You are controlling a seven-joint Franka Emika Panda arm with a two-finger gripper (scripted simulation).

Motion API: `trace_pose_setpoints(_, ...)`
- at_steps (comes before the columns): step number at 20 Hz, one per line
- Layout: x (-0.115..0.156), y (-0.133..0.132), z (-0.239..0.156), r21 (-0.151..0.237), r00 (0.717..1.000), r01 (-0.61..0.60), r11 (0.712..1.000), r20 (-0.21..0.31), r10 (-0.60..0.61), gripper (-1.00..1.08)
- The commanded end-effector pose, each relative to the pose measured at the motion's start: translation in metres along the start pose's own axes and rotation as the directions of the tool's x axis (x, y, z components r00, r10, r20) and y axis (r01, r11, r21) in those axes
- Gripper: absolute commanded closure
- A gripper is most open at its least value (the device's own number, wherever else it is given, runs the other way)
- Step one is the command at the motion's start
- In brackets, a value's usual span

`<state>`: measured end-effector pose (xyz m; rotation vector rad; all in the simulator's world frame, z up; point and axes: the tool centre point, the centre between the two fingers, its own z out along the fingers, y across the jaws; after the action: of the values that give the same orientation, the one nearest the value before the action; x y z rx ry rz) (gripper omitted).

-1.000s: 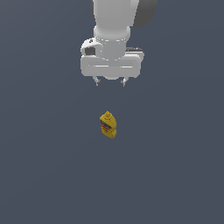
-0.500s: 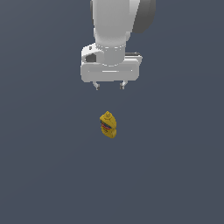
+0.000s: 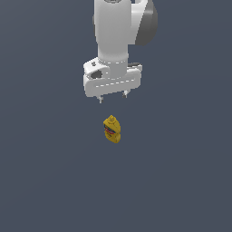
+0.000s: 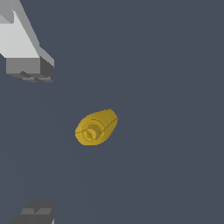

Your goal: Pick up the object and move it to a goal position.

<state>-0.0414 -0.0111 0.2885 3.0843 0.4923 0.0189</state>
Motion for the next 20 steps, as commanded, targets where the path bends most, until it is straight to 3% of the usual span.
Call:
trace_pose_setpoints(1, 0.002, 0.002, 0.008, 0.002, 0.998, 0.063, 0.998, 0.001, -0.063, -0.92)
trace_pose_setpoints(7, 0.007, 0.006, 0.028, 0.009, 0.978, 0.21, 0.978, 0.002, -0.21, -0.92)
trace_pose_setpoints(20, 0.014, 0.012, 0.062, 0.02, 0.895, 0.447, 0.894, -0.001, -0.447, -0.92)
